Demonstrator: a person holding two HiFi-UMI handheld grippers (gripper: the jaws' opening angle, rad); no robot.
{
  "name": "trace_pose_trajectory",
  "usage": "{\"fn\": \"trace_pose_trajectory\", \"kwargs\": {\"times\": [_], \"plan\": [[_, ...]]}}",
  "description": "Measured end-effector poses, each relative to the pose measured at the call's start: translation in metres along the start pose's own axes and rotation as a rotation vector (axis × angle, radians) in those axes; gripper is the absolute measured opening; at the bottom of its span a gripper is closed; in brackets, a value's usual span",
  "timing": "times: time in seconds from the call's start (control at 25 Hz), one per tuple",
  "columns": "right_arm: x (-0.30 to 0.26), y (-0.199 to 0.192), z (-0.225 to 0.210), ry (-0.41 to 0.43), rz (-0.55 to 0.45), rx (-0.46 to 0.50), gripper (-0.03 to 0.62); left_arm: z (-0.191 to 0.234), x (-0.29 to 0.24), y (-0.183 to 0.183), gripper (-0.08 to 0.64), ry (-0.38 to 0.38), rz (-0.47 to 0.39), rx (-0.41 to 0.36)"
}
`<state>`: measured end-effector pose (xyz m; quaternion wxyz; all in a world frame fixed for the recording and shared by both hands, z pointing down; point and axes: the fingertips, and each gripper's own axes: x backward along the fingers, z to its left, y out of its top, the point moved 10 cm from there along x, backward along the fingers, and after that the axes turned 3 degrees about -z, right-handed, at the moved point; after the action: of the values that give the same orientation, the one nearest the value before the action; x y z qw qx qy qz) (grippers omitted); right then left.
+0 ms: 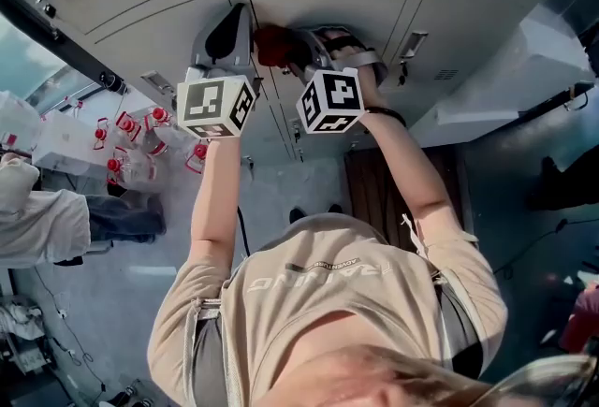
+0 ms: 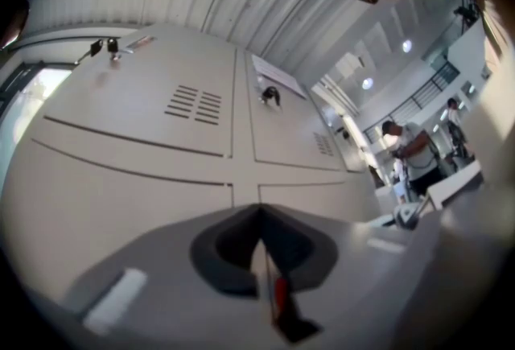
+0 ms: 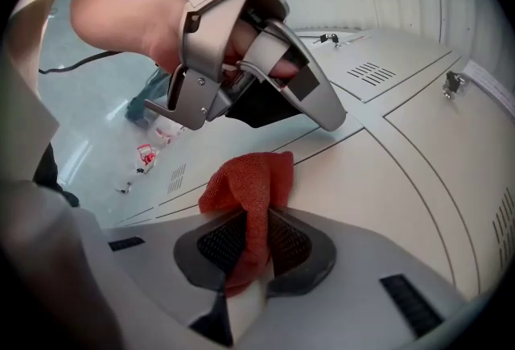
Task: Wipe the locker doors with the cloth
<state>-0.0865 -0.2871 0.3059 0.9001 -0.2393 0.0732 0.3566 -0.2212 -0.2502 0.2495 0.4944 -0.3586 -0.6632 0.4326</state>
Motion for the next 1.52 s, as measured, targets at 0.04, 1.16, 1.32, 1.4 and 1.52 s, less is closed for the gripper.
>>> {"fn": "trace_pose_trajectory", "kwargs": {"times": [0.04, 1.16, 1.32, 1.4, 1.52], "plan": [[-0.001, -0.001, 0.006, 0.004, 0.003, -0.001, 0.054, -0.001, 0.002, -0.006, 0.003, 0.003, 0.009, 0.009], [-0.026, -0.071, 0.141, 0.211, 0.103, -0.065, 0.054, -0.023, 0.024, -0.070, 0.005, -0.016, 0.143, 0.072], [0.020, -0.054, 0.075, 0.120, 0.073, 0.025, 0.054, -0.033, 0.005, -0.041, 0.004, -0.069, 0.100, 0.023], [0.043, -0.046, 0.045, 0.076, 0.072, 0.064, 0.054, -0.038, -0.004, -0.023, 0.004, -0.069, 0.067, -0.001], [0.071, -0.036, 0.003, -0.011, 0.052, 0.103, 0.054, -0.045, -0.017, 0.007, 0.003, -0.072, 0.008, -0.019]]}}
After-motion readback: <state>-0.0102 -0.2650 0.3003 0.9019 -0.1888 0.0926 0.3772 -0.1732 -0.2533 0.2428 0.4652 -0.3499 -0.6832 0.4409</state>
